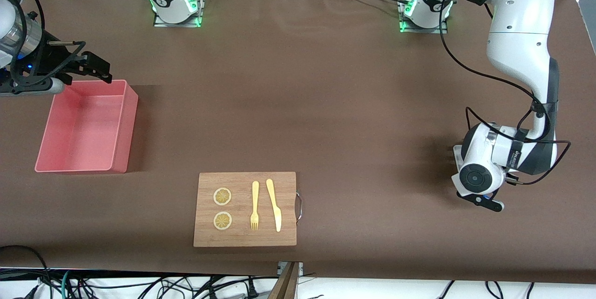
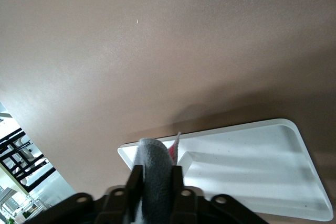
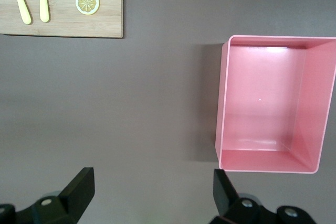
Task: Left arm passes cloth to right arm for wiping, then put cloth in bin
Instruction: 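Close the left gripper on the grey cloth and lift it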
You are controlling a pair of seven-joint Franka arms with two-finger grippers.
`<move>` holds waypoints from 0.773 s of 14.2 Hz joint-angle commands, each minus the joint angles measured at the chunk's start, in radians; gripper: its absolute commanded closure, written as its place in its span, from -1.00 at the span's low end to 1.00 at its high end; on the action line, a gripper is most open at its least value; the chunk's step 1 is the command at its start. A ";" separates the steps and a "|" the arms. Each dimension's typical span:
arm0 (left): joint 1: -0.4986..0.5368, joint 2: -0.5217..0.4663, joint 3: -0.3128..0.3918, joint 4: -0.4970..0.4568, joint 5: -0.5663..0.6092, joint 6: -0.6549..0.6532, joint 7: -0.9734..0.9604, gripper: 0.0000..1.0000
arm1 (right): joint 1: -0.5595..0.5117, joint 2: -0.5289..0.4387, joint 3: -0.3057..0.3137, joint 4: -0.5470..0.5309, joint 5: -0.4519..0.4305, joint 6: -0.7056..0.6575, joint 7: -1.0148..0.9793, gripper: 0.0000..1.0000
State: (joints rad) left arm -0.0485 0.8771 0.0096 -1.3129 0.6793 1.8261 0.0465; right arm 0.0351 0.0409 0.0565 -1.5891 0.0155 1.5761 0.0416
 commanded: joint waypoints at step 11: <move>-0.013 -0.239 -0.068 0.024 0.011 -0.183 0.012 0.98 | -0.008 0.005 0.006 0.020 -0.006 -0.018 0.009 -1.00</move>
State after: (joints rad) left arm -0.0564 0.7227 -0.0200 -1.2669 0.6793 1.7151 0.0466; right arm 0.0351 0.0410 0.0565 -1.5890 0.0155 1.5760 0.0416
